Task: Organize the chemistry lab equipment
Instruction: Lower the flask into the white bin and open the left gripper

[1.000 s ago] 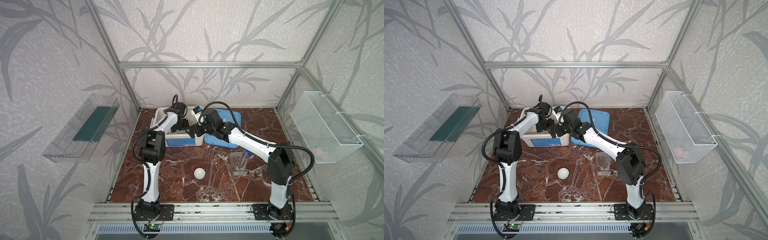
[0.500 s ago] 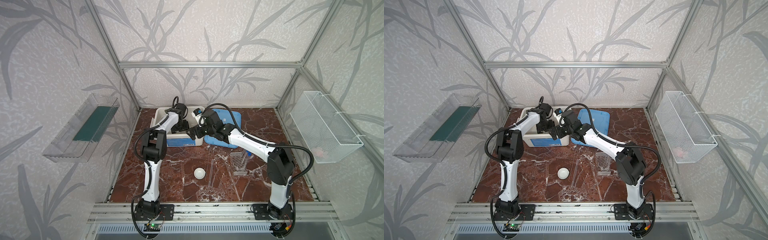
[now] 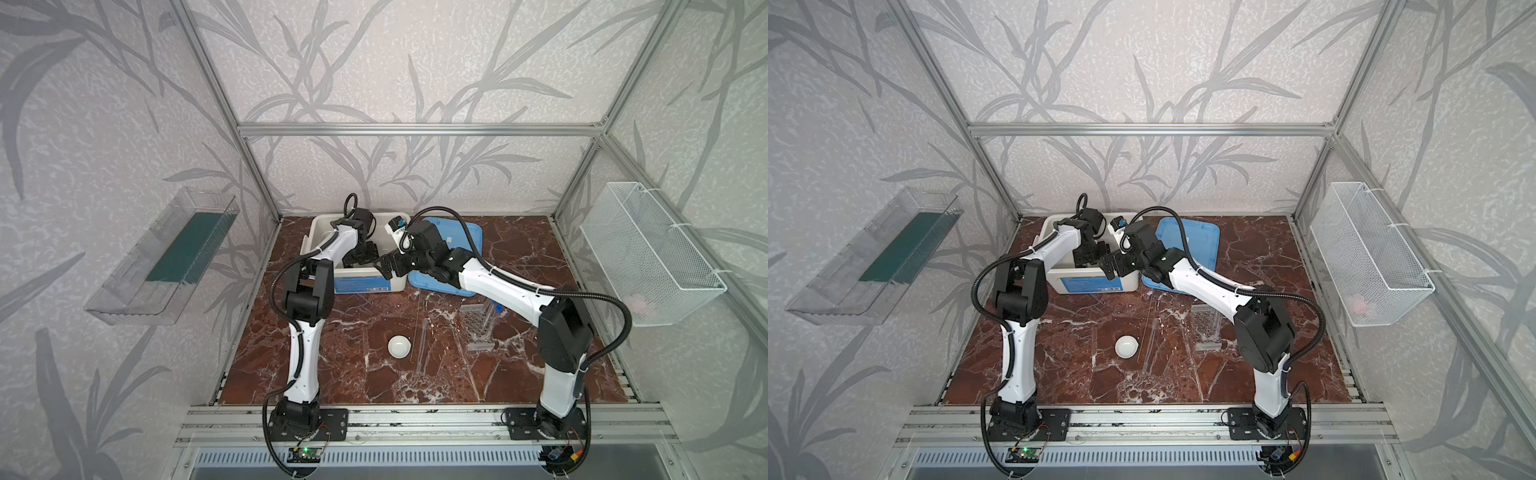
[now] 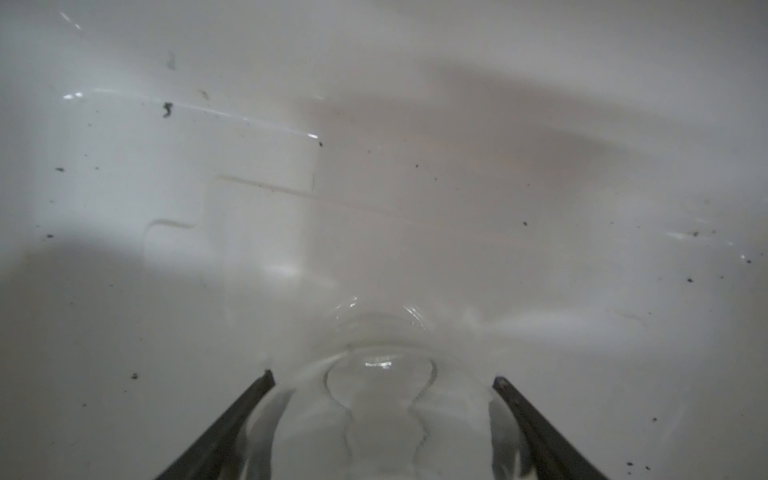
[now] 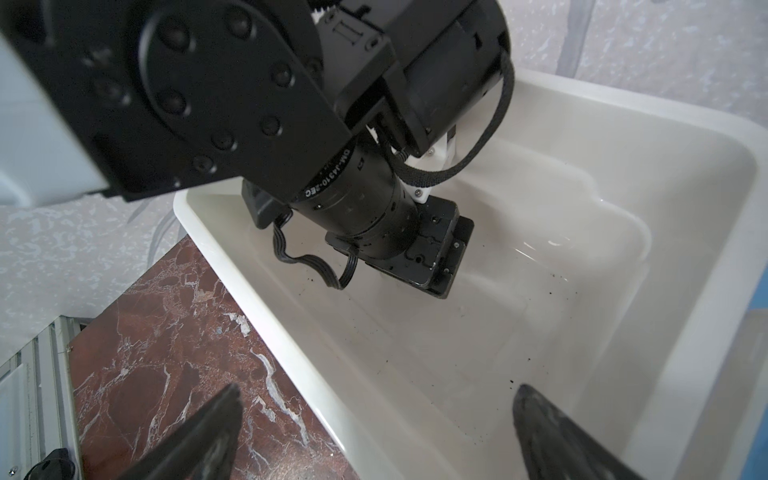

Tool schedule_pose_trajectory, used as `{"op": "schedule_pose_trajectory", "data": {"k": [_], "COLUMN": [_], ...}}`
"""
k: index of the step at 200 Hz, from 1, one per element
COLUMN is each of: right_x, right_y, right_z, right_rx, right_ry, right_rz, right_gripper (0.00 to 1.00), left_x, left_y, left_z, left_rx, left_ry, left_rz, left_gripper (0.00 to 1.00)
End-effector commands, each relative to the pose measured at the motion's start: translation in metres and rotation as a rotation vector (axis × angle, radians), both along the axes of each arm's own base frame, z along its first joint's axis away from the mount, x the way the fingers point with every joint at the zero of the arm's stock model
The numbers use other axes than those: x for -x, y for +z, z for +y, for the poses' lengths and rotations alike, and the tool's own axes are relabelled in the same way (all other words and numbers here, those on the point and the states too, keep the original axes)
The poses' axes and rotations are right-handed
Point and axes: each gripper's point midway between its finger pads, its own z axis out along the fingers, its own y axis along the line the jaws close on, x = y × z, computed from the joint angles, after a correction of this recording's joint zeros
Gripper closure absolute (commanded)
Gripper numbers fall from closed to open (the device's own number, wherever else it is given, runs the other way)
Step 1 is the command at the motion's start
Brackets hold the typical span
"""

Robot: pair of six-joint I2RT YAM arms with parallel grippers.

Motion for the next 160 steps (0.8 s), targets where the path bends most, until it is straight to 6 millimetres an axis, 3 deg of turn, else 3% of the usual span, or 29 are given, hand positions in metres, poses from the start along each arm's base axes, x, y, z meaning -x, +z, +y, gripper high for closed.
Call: {"op": "schedule_pose_trajectory", "data": {"k": [1,31,77,110,118,119,125,160], "right_x": [0.003,0.004,0.008,0.015,0.017,0.019,0.023,0.039], "right_y": [0.024,0.027,0.043,0.065,0.062,0.069,0.081,0.100], "right_z": [-0.005,-0.010,-0.018,-0.027,-0.028,-0.030,-0.033,-0.053], "right_rx": [-0.030,-0.032,-0.045,-0.064,-0.057,-0.067,-0.083,-0.137], "right_ry": [-0.007,-0.016,-0.025,-0.025,-0.021,-0.020,-0.009,0.028], "right_rz": [-0.046,-0.051,-0.073,-0.107,-0.103,-0.114,-0.130,-0.129], "right_gripper": [0.01,0.00,0.00,0.00,0.00,0.00,0.00,0.01], "left_x": [0.000,0.002,0.003,0.006,0.007,0.008,0.010,0.032], "left_y": [-0.003,0.004,0.040,0.093,0.108,0.110,0.120,0.184], "left_z": [0.002,0.006,0.010,0.013,0.012,0.012,0.012,0.005], "left_rx": [-0.004,-0.020,-0.029,-0.021,-0.013,-0.012,-0.009,0.017], "left_ry": [0.007,0.004,0.021,0.033,0.028,0.027,0.020,-0.051], "left_rz": [0.011,0.000,-0.061,-0.157,-0.185,-0.189,-0.206,-0.313], "left_gripper": [0.19,0.05,0.01,0.01,0.01,0.01,0.01,0.01]}}
